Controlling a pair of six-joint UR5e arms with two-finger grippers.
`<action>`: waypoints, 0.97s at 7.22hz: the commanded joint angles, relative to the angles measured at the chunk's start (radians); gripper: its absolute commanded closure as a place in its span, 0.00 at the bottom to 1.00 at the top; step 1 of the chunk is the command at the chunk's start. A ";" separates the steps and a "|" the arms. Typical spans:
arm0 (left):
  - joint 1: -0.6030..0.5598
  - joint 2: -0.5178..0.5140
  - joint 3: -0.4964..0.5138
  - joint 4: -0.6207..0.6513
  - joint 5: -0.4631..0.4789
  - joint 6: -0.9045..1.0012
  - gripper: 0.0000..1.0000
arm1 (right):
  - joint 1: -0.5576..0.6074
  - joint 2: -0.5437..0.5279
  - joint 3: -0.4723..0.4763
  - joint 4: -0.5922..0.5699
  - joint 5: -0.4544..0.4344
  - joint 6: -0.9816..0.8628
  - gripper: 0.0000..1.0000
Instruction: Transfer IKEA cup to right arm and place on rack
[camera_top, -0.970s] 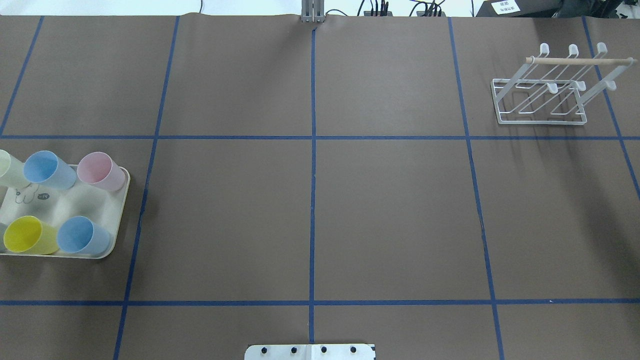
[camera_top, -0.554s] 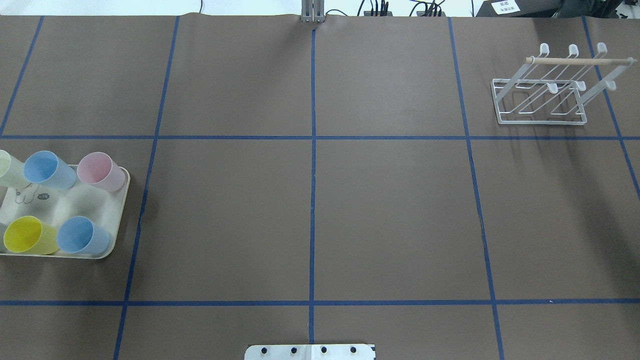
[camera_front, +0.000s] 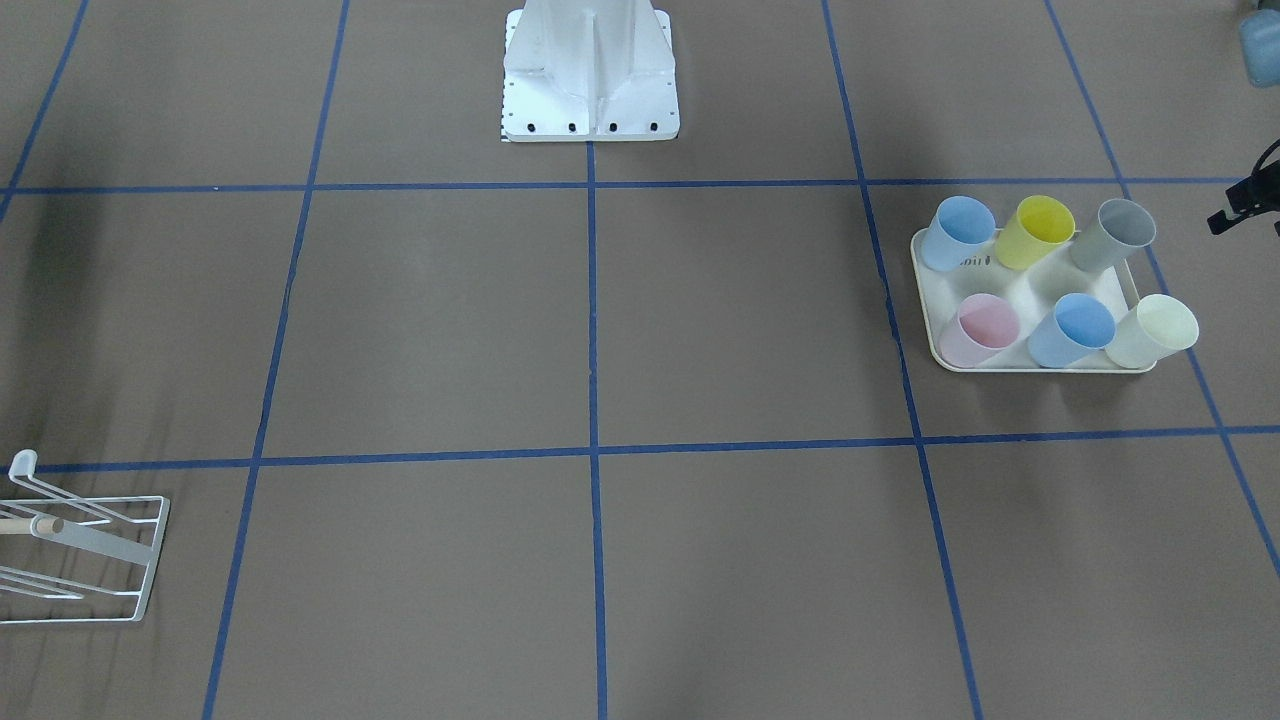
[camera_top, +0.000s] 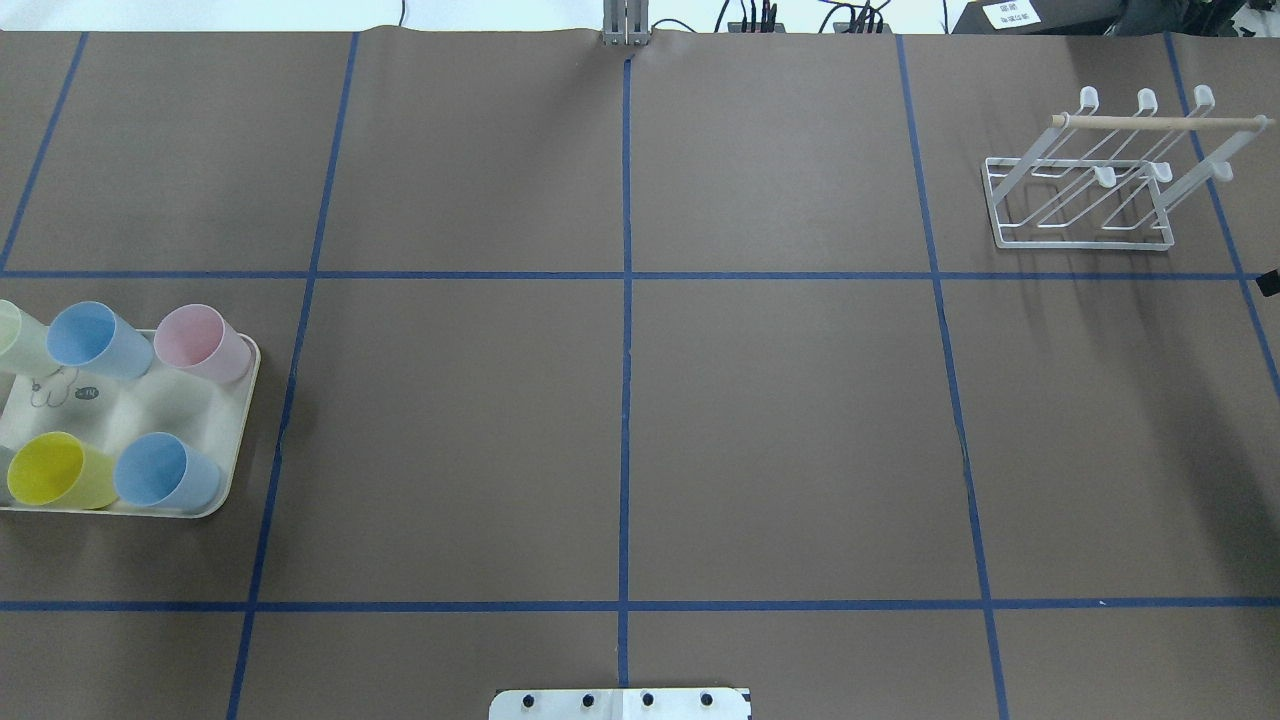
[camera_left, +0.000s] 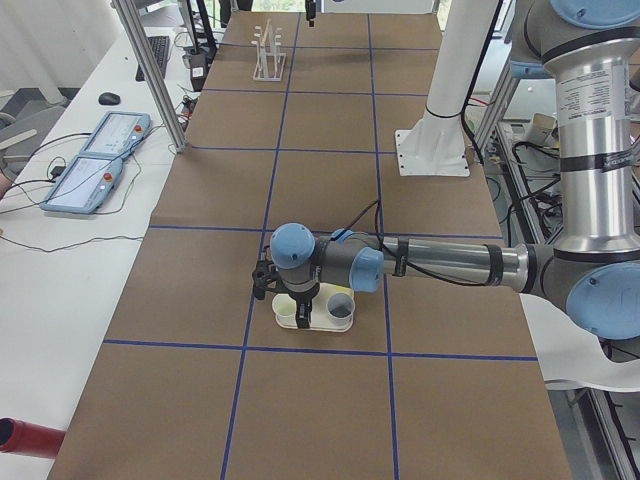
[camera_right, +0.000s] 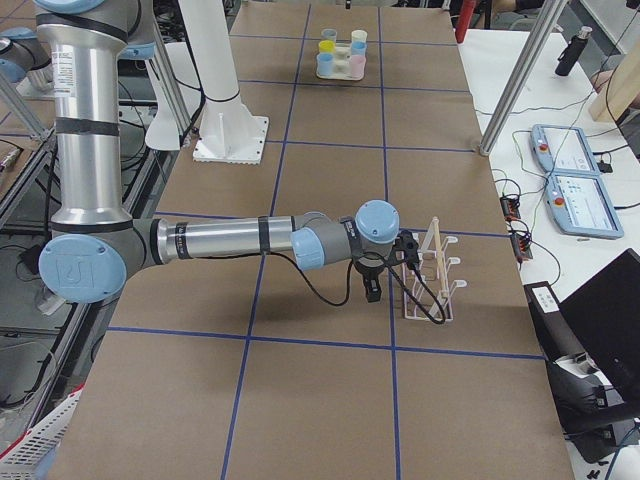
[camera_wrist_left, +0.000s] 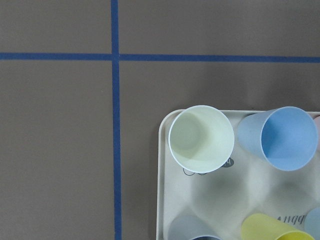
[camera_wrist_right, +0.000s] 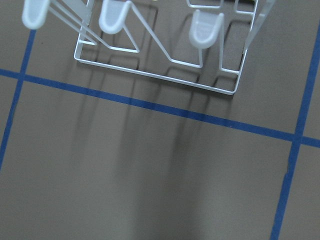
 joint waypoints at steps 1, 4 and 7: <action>0.024 0.063 0.009 -0.057 0.019 -0.014 0.00 | -0.016 -0.002 -0.018 0.008 0.001 0.003 0.00; 0.126 0.085 0.014 -0.077 0.019 -0.028 0.00 | -0.060 0.004 -0.036 0.010 0.004 0.002 0.00; 0.208 0.170 0.023 -0.164 0.026 -0.017 0.03 | -0.076 0.007 -0.036 0.008 0.002 0.002 0.00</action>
